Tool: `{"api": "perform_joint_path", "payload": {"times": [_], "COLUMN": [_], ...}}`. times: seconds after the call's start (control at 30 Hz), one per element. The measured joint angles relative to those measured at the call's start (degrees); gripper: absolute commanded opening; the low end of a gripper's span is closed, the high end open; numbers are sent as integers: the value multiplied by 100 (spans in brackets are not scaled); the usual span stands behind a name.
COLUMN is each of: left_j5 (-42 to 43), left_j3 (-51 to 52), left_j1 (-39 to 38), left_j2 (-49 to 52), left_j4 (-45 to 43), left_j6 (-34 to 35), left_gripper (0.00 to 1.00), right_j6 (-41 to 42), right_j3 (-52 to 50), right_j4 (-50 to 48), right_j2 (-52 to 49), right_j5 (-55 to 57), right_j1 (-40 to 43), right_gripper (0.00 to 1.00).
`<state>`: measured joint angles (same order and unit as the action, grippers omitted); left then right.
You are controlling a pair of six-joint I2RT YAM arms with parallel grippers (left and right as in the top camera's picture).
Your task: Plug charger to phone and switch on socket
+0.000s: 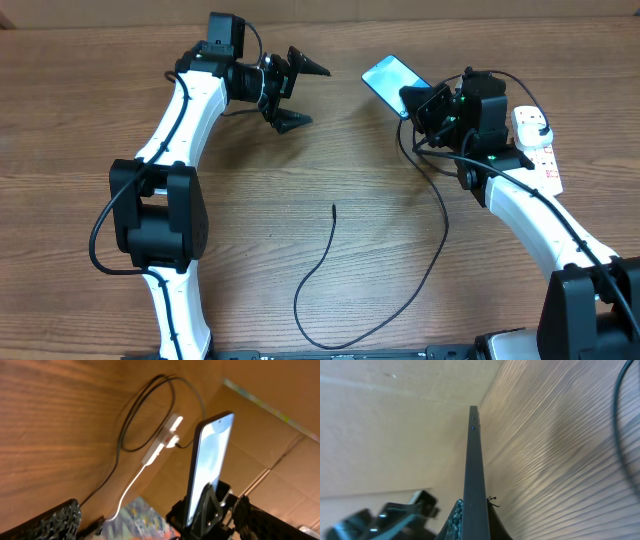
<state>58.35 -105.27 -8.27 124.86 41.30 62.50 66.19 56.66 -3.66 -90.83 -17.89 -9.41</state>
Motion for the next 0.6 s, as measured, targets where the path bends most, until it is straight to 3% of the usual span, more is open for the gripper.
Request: {"api": "perform_joint_path", "payload": {"times": [0.33,0.6], "left_j5": [-170,-568], "left_j3": [-20,-24], "left_j1": [-76,-221], "left_j2": [0,0], "left_j4": [-2177,-2267], "left_j6": [761,1281], "left_gripper": [100,100], "right_j6": [2570,3283], "right_j3": [0,0], "right_j4": [-118,-680], "right_j2": [0,-4], "right_j5": [-247,-472], "right_j1": [-7,-39], "right_gripper": [4,4]}}
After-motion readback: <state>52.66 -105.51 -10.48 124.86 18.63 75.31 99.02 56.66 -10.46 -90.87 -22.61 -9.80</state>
